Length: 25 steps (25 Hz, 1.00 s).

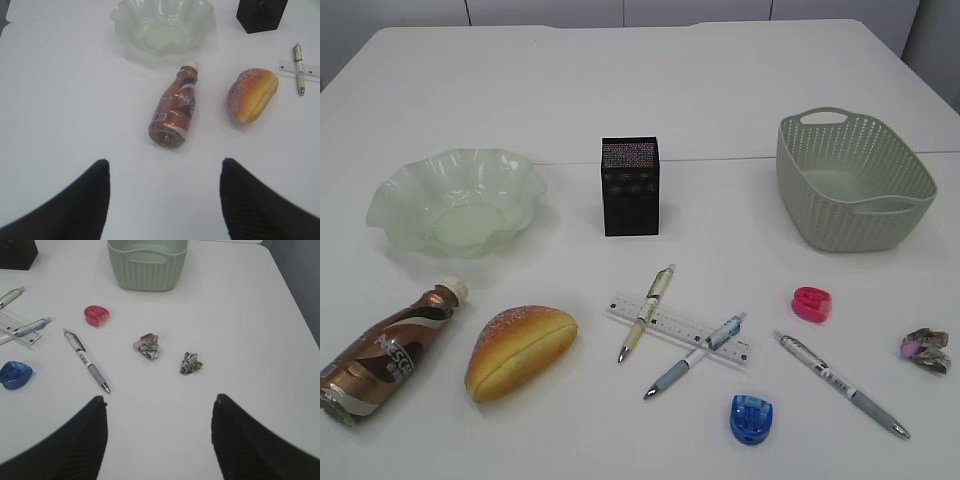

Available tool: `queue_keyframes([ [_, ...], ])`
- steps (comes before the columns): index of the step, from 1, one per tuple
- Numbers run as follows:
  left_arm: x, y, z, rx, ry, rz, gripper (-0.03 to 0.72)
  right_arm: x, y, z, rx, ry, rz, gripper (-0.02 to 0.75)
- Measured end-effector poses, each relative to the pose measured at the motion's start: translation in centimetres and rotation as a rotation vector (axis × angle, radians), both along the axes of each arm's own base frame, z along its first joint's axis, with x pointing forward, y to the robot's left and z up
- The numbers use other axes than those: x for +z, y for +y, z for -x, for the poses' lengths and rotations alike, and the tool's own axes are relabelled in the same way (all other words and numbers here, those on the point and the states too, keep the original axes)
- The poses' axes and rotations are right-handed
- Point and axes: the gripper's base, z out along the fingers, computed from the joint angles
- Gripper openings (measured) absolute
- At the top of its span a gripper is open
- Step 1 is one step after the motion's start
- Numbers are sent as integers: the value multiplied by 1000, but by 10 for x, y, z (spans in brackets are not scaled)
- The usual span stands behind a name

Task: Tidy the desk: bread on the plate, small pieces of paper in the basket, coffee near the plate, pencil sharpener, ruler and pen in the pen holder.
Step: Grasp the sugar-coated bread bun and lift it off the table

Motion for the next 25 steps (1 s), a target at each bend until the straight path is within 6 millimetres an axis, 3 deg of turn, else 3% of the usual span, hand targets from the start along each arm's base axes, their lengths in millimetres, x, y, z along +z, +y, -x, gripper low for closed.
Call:
queue_keyframes([
  [6, 1, 0, -6, -1, 51, -2, 497, 0, 0, 0, 0, 0, 0, 510],
  [9, 16, 0, -12, -2, 77, -3, 497, 0, 0, 0, 2, 0, -3, 510],
  [18, 103, -5, -22, -40, 94, 24, 497, 0, 1, 0, -21, -3, -51, 510],
  [25, 183, -20, -56, -152, 39, 146, 497, 1, 2, 1, -68, -2, -160, 510],
])
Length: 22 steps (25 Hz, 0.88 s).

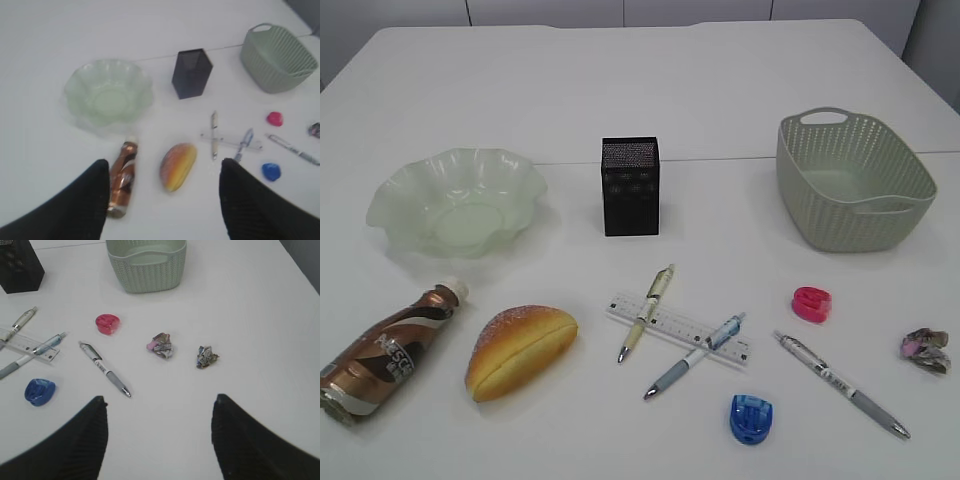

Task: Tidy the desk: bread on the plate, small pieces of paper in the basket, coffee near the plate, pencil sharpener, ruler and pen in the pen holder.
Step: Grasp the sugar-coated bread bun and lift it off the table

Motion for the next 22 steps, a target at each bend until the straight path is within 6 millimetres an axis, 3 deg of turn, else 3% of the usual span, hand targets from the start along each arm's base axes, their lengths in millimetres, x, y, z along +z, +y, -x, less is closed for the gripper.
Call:
queue_keyframes([
  [3, 26, -9, -25, -79, -3, 63, 497, 5, 4, -5, 11, 87, -70, 510],
  [7, 42, -21, -57, -201, 7, 124, 497, 19, 11, -24, 33, 228, -176, 510],
  [12, 37, -29, -87, -288, 46, 100, 497, 51, 14, -62, 26, 361, -229, 510],
  [17, 30, -48, -93, -446, 52, 3, 497, 78, 16, -105, 18, 434, -282, 510],
  [22, 9, -61, -119, -437, 151, -149, 497, 73, 13, -131, -4, 518, -265, 510],
])
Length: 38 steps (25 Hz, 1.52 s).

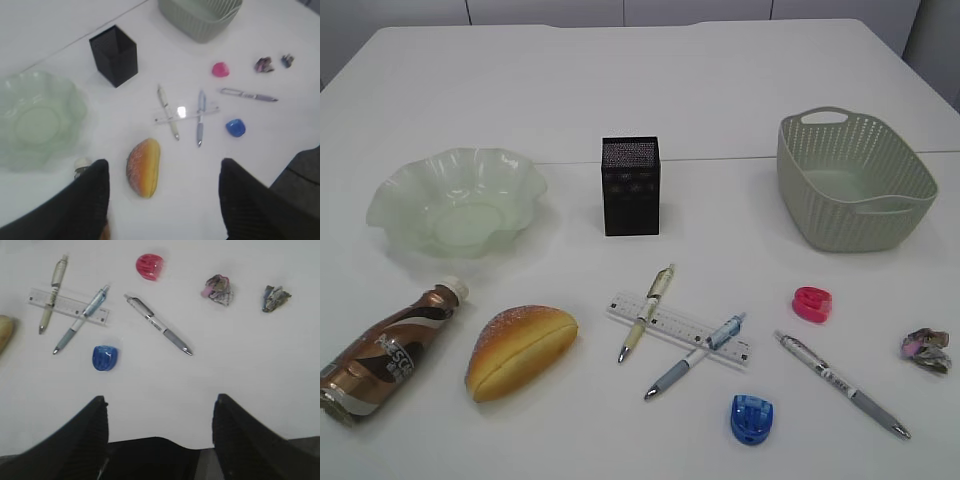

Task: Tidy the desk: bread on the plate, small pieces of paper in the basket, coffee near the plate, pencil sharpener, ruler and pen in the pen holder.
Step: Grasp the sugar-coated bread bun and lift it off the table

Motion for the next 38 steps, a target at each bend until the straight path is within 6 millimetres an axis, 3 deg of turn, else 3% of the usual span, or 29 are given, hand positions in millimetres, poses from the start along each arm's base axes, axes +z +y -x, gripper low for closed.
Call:
queue_keyframes([
  [9, -66, -50, -68, -4, 194, -262, 497, -11, -14, -16, -20, 77, 153, 510],
  [16, -110, -67, -103, 25, 303, -359, 498, -20, -18, -29, -18, 139, 195, 510],
  [22, -147, -80, -125, 37, 415, -390, 512, -26, -20, -37, -16, 178, 221, 510],
  [28, -185, -89, -143, 40, 496, -455, 598, -30, -21, -43, -6, 204, 230, 510],
  [38, -232, -107, -154, -5, 530, -612, 617, -44, -21, -60, 5, 262, 231, 510],
])
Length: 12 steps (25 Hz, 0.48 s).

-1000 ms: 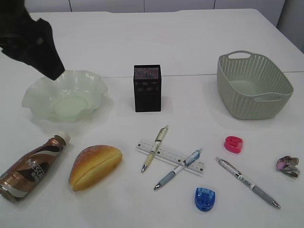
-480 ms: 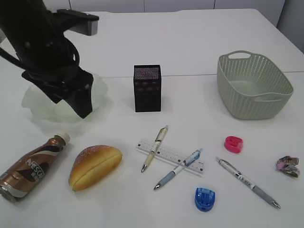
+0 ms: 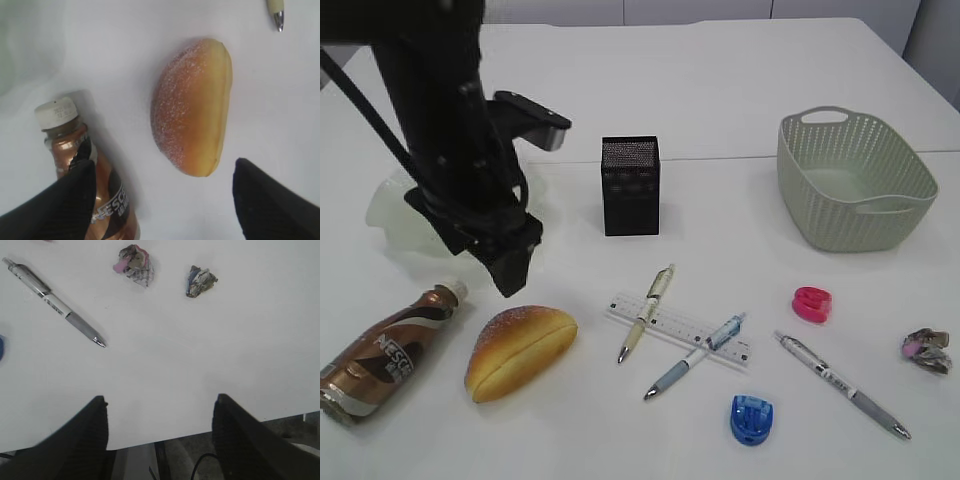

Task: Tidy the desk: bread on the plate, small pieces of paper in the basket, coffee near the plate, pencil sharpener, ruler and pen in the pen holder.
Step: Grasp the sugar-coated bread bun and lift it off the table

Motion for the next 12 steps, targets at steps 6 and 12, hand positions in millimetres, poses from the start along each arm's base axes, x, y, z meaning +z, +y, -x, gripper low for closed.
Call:
queue_keyframes([
  [6, -26, -24, 7, -98, 18, -84, 636, 0, 0, -1, 4, -1, 1, 510],
  [12, -33, -27, 7, -106, 32, -96, 630, 0, 0, -1, 5, -1, 2, 510],
])
